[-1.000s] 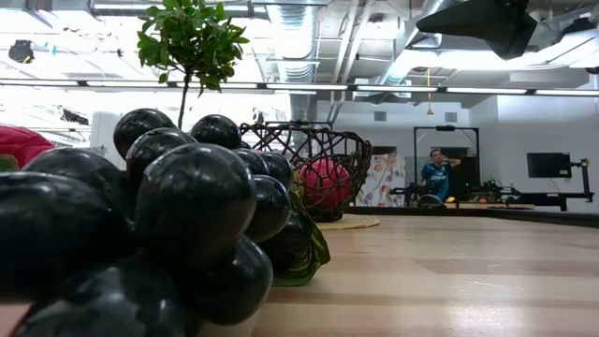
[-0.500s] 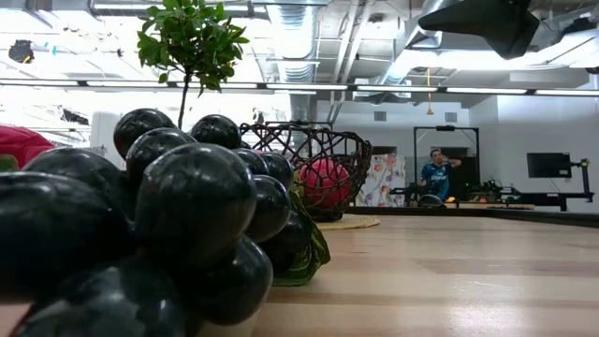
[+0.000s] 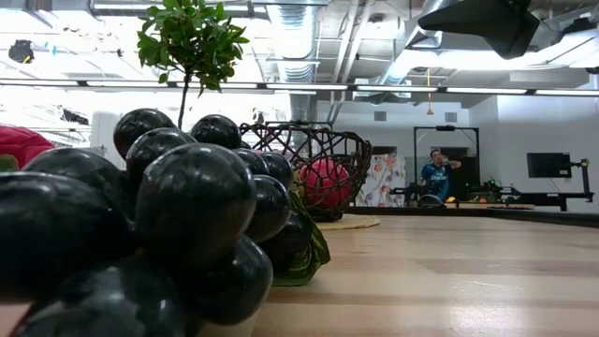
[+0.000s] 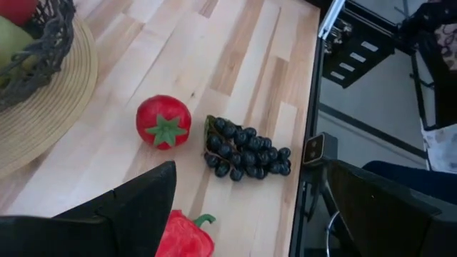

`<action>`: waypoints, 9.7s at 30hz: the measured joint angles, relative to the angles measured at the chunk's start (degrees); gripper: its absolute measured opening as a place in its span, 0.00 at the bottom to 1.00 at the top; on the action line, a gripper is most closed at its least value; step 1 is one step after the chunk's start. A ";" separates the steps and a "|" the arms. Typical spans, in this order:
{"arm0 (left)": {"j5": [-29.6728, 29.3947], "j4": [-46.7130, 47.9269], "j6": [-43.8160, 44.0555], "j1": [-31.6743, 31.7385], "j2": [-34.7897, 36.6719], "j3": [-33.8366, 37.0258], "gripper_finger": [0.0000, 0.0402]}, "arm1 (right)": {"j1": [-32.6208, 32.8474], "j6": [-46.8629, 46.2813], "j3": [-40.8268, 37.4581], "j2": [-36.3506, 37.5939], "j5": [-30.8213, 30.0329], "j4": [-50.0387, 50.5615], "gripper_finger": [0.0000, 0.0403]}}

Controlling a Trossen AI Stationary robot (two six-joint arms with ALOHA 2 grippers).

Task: Build produce basket
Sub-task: Put the red tomato into the basket

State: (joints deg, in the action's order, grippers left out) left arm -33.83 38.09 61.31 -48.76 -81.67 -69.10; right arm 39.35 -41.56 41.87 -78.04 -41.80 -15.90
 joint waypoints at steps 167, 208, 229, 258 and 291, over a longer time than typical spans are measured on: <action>12.60 -43.19 -23.52 17.42 -8.41 -0.02 0.86 | 3.98 33.90 31.82 -10.38 -2.03 18.91 0.80; 14.17 -43.17 -21.90 17.42 -8.41 -0.02 0.86 | 4.02 33.97 31.82 -10.38 -1.97 18.91 0.80; 21.15 -43.12 -17.34 16.05 -8.41 -0.02 0.86 | 3.39 34.05 31.82 -10.38 -1.75 18.86 0.80; 28.40 -41.27 -17.28 17.03 -8.41 -0.04 0.86 | 3.26 32.81 31.82 -10.40 -1.66 18.26 0.80; 23.57 -41.40 -20.65 17.25 -8.41 -0.04 0.86 | 2.56 32.52 31.82 -10.40 -1.60 17.18 0.80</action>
State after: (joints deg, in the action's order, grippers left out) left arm -10.27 -3.31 40.66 -31.51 -90.08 -69.14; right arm 41.91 -9.04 73.69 -88.44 -43.40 1.28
